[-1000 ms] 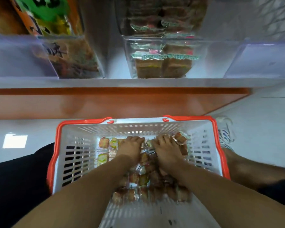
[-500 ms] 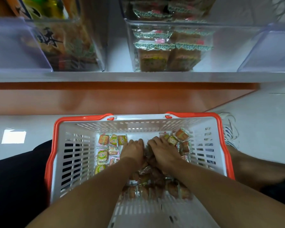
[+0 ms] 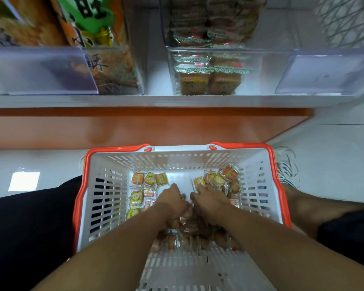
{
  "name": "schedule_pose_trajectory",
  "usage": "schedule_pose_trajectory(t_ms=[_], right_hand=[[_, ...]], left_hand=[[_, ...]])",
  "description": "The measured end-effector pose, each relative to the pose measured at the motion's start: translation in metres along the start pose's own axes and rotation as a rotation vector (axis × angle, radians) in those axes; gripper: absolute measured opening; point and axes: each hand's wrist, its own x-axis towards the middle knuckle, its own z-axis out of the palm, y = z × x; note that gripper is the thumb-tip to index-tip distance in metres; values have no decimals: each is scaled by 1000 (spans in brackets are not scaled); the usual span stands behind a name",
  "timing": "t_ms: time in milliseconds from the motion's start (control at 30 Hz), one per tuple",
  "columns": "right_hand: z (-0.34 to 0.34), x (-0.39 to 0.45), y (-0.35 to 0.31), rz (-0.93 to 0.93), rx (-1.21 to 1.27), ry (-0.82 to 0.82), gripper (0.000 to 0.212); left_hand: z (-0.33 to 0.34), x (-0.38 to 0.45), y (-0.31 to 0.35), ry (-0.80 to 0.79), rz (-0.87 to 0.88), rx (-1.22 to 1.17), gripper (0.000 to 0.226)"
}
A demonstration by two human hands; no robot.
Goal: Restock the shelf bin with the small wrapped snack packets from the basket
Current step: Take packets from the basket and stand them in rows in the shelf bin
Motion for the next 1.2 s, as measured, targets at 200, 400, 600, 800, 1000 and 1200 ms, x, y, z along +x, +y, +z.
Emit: schedule_pose_trajectory(t_ms=[200, 400, 600, 800, 1000, 1200], right_hand=[[-20, -14, 1, 25, 81, 124, 25], [-115, -58, -10, -40, -75, -13, 42], [-254, -181, -26, -245, 25, 264, 47], [-310, -256, -16, -382, 1078, 517, 44], [-315, -243, -17, -425, 1482, 637, 31], [-320, -240, -12, -415, 1591, 698, 25]], left_hand=[[-22, -25, 5, -80, 10, 46, 37], [-94, -68, 37, -311, -20, -302, 18], [-198, -141, 86, -400, 189, -326, 14], [-257, -229, 120, -399, 536, -987, 34], [-262, -250, 133, -234, 646, -1419, 28], [-271, -246, 135, -173, 683, -1521, 39]])
